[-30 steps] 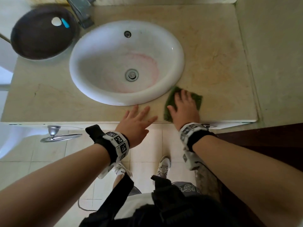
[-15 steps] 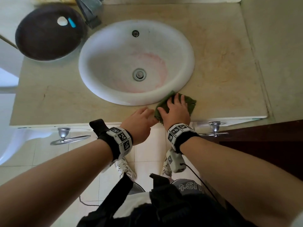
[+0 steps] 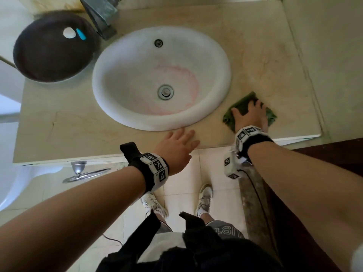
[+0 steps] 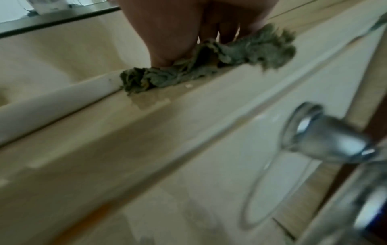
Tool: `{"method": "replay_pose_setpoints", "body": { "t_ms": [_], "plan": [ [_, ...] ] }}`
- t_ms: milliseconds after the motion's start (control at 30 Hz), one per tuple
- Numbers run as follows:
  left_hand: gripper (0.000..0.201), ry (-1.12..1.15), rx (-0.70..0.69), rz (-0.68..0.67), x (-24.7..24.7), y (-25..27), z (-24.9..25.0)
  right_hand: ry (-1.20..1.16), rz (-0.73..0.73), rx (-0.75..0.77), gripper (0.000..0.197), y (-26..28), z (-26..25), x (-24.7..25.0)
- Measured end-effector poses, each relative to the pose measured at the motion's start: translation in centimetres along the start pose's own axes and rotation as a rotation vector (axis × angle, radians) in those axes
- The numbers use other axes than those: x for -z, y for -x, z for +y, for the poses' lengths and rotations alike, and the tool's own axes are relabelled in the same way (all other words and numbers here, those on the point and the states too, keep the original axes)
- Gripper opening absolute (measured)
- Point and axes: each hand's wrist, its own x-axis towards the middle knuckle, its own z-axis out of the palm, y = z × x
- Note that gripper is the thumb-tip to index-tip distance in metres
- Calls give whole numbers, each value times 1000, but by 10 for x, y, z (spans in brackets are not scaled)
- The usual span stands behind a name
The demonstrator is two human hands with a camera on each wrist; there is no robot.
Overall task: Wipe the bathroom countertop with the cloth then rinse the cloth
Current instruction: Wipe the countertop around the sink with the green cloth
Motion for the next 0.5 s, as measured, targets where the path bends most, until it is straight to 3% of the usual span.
{"method": "replay_pose_setpoints", "body": {
  "t_ms": [267,367,500],
  "plan": [
    [51,-40,-81,21,21,-73,43,48,33,-66,71,13,102,22],
    [50,-28,-55,22,33,-99,57,67,23,-13,70,12,94,18],
    [54,-30,-11,19,40,-111,67,104,-32,207,68,8,70,13]
  ]
}}
